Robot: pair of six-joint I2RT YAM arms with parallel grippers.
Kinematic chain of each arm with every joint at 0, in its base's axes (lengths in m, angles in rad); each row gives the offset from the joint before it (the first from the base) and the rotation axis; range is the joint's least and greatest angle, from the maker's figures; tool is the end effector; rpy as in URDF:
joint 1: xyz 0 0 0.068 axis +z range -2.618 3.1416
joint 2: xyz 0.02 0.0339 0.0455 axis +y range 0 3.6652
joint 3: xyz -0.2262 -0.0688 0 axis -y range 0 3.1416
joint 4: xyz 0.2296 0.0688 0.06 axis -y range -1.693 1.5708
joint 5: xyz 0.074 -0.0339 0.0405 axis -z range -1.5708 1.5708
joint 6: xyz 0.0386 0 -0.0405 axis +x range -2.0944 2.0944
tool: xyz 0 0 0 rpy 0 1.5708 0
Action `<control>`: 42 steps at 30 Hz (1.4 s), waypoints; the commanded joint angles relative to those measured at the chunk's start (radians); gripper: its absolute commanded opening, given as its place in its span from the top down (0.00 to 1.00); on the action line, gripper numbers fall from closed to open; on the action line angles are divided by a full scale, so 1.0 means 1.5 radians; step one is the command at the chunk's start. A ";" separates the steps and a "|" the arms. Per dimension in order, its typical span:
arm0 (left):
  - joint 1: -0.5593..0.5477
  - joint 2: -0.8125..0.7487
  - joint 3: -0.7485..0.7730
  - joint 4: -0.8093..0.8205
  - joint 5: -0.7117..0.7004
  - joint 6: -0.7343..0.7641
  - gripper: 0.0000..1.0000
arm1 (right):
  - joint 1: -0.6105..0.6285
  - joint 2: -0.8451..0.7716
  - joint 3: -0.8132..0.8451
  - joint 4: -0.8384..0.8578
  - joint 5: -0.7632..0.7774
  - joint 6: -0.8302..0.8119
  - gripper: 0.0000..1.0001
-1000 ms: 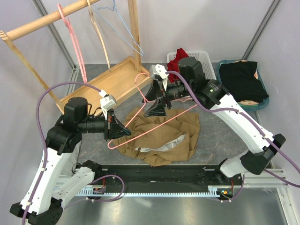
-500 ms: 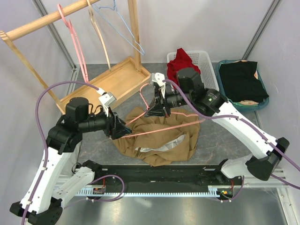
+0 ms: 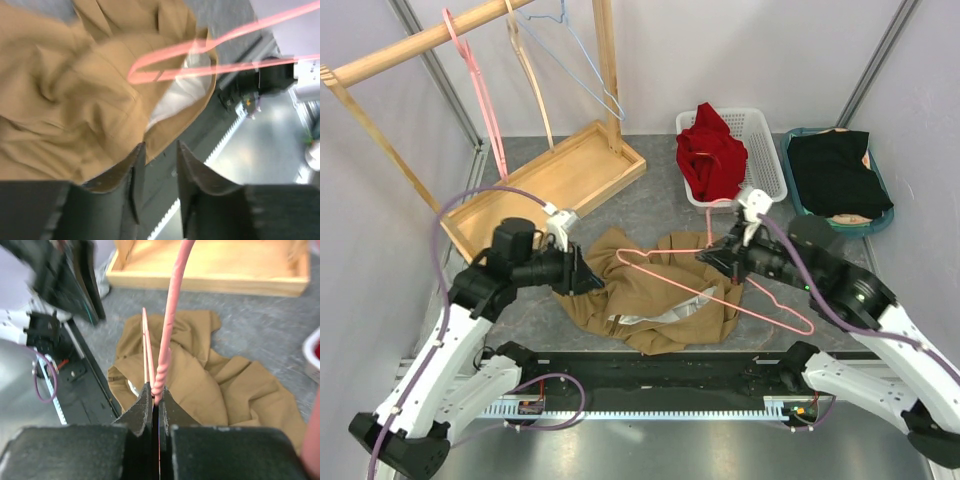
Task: Place the skirt on the hanger
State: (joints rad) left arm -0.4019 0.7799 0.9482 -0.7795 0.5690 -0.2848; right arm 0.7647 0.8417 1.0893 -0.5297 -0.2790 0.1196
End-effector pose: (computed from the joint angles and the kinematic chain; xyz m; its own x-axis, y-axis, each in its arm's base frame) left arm 0.1416 -0.0828 0.3091 -0.7135 0.0461 -0.6991 0.5576 0.6415 -0.5268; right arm 0.1254 0.1350 0.3657 -0.3016 -0.1304 -0.9445 -0.8263 0.5299 0.1907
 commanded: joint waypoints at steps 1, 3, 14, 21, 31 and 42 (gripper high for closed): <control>-0.088 -0.019 -0.079 0.080 0.047 -0.095 0.72 | 0.001 -0.061 0.002 -0.054 0.084 0.067 1.00; -0.138 -0.022 -0.105 0.099 0.013 -0.118 0.78 | 0.001 -0.070 0.009 -0.065 0.087 0.075 1.00; -0.344 0.087 -0.149 0.114 -0.215 -0.207 0.98 | 0.001 -0.091 0.035 -0.168 -0.015 0.055 1.00; -0.370 0.169 -0.142 0.114 -0.337 -0.219 0.98 | 0.001 -0.106 -0.032 -0.179 -0.029 0.079 1.00; -0.380 0.213 -0.136 0.120 -0.435 -0.236 0.87 | 0.001 -0.130 -0.114 -0.186 -0.067 0.126 1.00; -0.380 0.290 -0.092 0.129 -0.538 -0.257 0.69 | 0.001 -0.151 -0.145 -0.204 -0.043 0.149 1.00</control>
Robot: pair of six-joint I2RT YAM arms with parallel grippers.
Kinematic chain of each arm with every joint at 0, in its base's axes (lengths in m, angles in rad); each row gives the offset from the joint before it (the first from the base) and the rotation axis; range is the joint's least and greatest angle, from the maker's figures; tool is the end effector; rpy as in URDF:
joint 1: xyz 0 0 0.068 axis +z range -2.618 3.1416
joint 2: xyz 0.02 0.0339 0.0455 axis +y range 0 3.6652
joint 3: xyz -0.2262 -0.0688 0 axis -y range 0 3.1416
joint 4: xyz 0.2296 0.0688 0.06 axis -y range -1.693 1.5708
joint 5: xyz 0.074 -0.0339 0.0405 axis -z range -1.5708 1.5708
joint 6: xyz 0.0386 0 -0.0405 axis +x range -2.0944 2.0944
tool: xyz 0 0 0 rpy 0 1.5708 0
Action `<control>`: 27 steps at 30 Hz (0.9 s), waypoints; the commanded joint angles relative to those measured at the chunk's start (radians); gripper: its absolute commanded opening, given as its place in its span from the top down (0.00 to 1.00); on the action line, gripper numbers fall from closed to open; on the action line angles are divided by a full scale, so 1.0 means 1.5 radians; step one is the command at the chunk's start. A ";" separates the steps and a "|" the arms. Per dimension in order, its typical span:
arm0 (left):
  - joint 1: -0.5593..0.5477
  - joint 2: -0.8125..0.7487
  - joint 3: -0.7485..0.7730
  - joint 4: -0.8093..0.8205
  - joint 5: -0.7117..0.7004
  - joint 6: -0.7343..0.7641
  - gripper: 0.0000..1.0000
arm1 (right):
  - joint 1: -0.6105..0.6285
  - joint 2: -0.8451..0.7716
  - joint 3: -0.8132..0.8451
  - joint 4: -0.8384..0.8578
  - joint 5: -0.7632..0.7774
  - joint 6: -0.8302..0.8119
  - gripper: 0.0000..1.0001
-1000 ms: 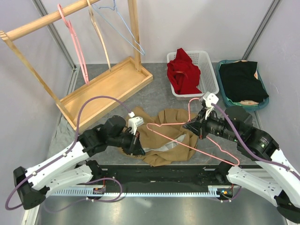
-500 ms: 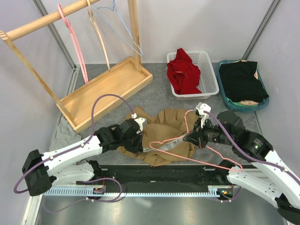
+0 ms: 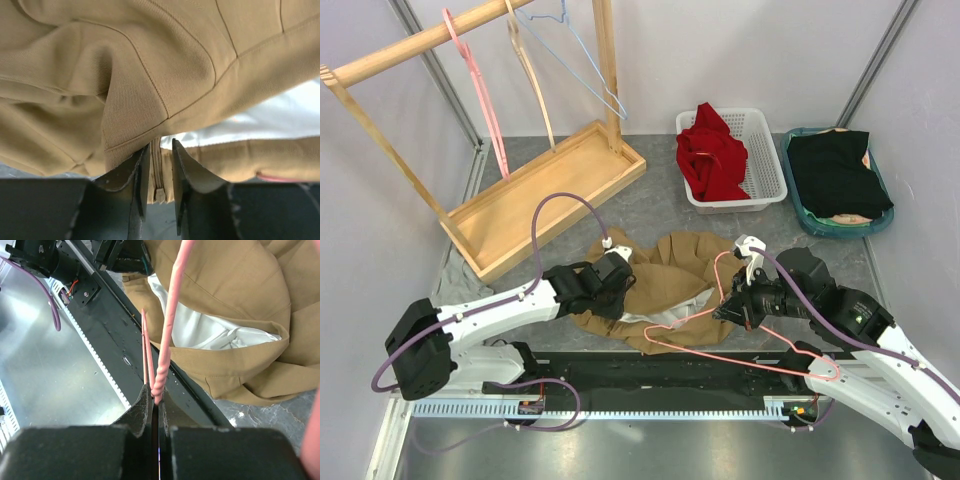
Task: Place the skirt on the hanger
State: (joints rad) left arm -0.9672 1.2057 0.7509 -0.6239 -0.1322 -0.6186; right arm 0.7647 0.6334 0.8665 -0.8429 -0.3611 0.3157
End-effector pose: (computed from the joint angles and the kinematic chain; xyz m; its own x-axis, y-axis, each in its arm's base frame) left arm 0.1318 -0.1823 0.1789 -0.8603 0.2351 -0.4523 0.3460 0.9209 -0.1793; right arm 0.0898 0.1050 0.2957 -0.6588 -0.2296 -0.7164 -0.6860 0.5742 0.4469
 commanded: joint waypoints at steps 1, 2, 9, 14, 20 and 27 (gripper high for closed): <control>-0.003 0.004 0.042 0.027 -0.077 -0.039 0.69 | 0.001 -0.011 0.002 0.003 0.021 0.019 1.00; -0.004 0.001 0.045 0.030 -0.083 -0.040 0.68 | 0.001 -0.010 0.001 0.000 0.026 0.020 1.00; -0.004 -0.036 0.041 0.085 -0.085 -0.052 0.76 | 0.001 -0.005 0.027 0.016 0.015 0.019 1.00; -0.003 -0.032 0.034 0.099 -0.077 -0.062 0.98 | 0.001 -0.008 0.070 0.042 -0.013 0.019 1.00; -0.003 -0.045 0.029 0.109 -0.089 -0.076 0.98 | 0.001 0.007 0.088 0.069 -0.018 0.009 1.00; -0.004 -0.058 0.025 0.116 -0.132 -0.093 0.98 | 0.001 0.059 0.046 0.091 0.061 0.002 1.00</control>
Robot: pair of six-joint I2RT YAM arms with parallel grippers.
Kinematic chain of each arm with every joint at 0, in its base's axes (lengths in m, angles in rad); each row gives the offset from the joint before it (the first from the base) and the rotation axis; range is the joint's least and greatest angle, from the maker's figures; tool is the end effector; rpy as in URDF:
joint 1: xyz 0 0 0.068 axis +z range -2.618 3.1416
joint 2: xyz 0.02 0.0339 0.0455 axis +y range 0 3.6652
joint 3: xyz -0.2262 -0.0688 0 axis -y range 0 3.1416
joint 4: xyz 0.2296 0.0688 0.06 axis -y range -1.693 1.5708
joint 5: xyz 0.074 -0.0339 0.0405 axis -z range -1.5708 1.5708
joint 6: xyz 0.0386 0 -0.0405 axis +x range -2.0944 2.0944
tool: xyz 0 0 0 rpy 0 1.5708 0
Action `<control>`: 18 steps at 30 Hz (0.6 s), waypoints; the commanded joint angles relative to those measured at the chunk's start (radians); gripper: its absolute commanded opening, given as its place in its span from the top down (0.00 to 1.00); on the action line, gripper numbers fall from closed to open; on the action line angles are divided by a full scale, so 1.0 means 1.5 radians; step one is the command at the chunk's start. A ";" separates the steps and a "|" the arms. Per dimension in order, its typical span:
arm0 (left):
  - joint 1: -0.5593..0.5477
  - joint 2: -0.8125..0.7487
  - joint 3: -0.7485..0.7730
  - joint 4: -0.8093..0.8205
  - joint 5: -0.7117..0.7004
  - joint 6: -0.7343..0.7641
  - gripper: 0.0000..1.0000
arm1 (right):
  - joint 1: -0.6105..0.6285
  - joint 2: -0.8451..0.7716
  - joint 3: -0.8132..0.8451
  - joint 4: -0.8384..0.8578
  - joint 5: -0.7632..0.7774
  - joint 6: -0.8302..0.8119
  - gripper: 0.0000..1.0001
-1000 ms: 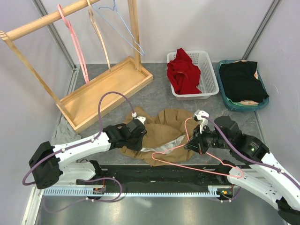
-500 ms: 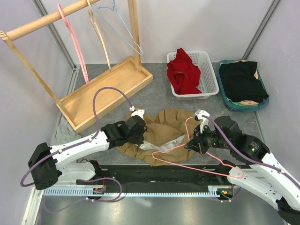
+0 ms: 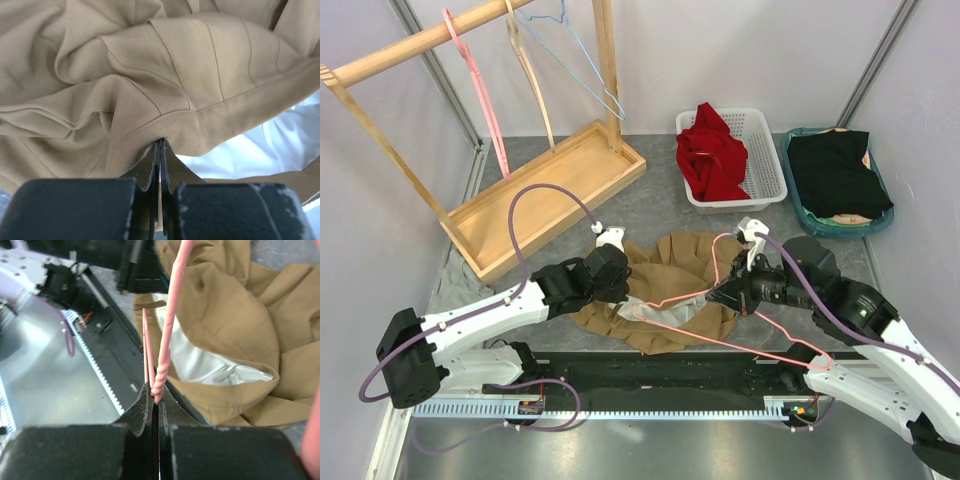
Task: Place the skirt on the hanger
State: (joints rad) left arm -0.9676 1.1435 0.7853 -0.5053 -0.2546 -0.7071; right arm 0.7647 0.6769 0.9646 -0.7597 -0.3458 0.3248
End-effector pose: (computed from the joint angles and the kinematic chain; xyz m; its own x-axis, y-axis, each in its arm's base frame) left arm 0.1411 -0.1877 0.2104 -0.7853 0.0317 -0.6184 0.2552 0.9265 -0.2766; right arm 0.0956 0.1099 0.3277 -0.5883 -0.1484 -0.7949 -0.7190 0.5458 0.4303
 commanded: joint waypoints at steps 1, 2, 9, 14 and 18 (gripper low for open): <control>-0.002 -0.017 0.001 0.038 -0.054 -0.036 0.98 | 0.001 0.037 -0.025 0.038 0.055 -0.004 1.00; -0.002 -0.016 -0.001 0.038 -0.060 -0.040 0.98 | 0.001 0.046 -0.032 0.039 0.061 -0.003 1.00; -0.003 0.021 -0.022 0.067 -0.085 -0.066 0.98 | 0.001 0.034 -0.101 0.035 0.092 0.032 1.00; -0.003 0.066 -0.029 0.092 -0.105 -0.081 0.98 | 0.001 0.049 -0.127 0.036 0.152 0.073 1.00; -0.002 0.083 -0.028 0.108 -0.116 -0.085 0.98 | 0.001 0.060 -0.130 0.063 0.179 0.085 1.00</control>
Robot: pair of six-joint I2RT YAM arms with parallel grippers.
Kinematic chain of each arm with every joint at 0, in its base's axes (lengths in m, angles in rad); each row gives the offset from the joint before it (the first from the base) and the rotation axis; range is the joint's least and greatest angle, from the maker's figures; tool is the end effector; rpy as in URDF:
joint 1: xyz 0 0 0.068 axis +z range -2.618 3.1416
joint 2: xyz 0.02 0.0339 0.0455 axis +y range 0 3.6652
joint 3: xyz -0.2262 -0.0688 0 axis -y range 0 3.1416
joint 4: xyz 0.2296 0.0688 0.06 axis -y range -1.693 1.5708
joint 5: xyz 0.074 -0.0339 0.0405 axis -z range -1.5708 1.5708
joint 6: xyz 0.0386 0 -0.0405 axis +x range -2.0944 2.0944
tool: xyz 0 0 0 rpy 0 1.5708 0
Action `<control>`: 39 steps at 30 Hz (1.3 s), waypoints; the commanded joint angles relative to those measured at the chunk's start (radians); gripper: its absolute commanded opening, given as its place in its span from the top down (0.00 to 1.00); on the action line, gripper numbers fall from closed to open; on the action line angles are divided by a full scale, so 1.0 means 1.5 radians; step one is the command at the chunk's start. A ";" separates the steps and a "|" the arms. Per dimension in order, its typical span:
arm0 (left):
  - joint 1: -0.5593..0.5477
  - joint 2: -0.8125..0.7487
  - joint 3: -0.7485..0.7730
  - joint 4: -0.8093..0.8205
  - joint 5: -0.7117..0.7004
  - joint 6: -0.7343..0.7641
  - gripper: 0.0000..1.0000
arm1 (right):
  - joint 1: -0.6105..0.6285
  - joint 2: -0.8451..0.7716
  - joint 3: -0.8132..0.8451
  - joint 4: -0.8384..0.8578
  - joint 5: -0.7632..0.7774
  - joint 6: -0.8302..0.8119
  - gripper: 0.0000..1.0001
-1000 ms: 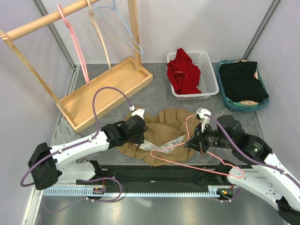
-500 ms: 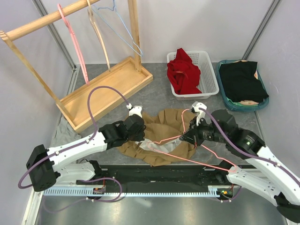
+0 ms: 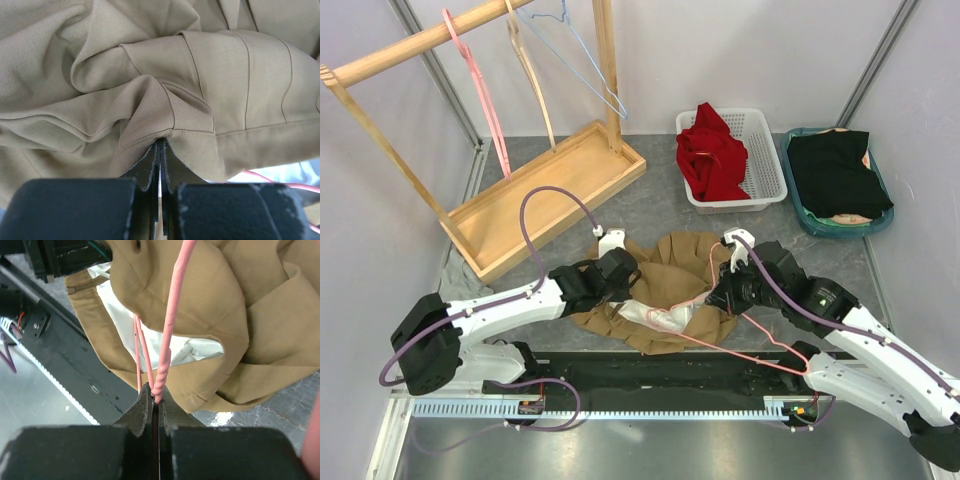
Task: Place the skirt on the hanger
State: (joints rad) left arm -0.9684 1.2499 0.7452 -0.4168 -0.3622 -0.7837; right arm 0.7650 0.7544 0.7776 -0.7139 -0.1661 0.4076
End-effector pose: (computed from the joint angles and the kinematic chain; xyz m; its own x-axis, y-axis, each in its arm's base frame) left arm 0.1502 -0.1943 0.1820 -0.7779 -0.0338 -0.6275 0.1412 0.9636 -0.2269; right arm 0.1180 0.1221 0.2623 -0.7291 -0.1580 -0.6659 -0.5293 0.7470 0.4023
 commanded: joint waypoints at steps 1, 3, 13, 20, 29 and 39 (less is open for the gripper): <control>-0.003 0.016 -0.002 0.052 -0.044 -0.034 0.98 | 0.000 0.007 -0.005 0.041 0.054 0.031 1.00; -0.002 0.021 0.002 0.056 -0.043 -0.031 0.98 | 0.000 0.000 -0.001 0.073 0.034 0.028 1.00; -0.003 -0.040 -0.007 0.055 0.016 -0.006 0.93 | 0.000 0.024 0.017 0.131 0.035 0.012 1.00; -0.003 -0.120 -0.041 0.057 0.074 0.018 0.66 | 0.000 0.032 0.016 0.163 0.098 0.035 1.00; -0.040 -0.114 -0.073 0.103 0.107 0.046 0.72 | 0.000 0.028 0.033 0.162 0.113 0.042 1.00; -0.080 -0.075 -0.079 0.112 -0.075 0.018 0.70 | 0.000 0.023 0.027 0.161 0.095 0.048 1.00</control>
State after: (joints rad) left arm -1.0603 1.1088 0.6308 -0.2916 -0.3016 -0.7494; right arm 0.7658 0.8001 0.7769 -0.5148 -0.0265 0.4641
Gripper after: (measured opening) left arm 0.288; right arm 0.031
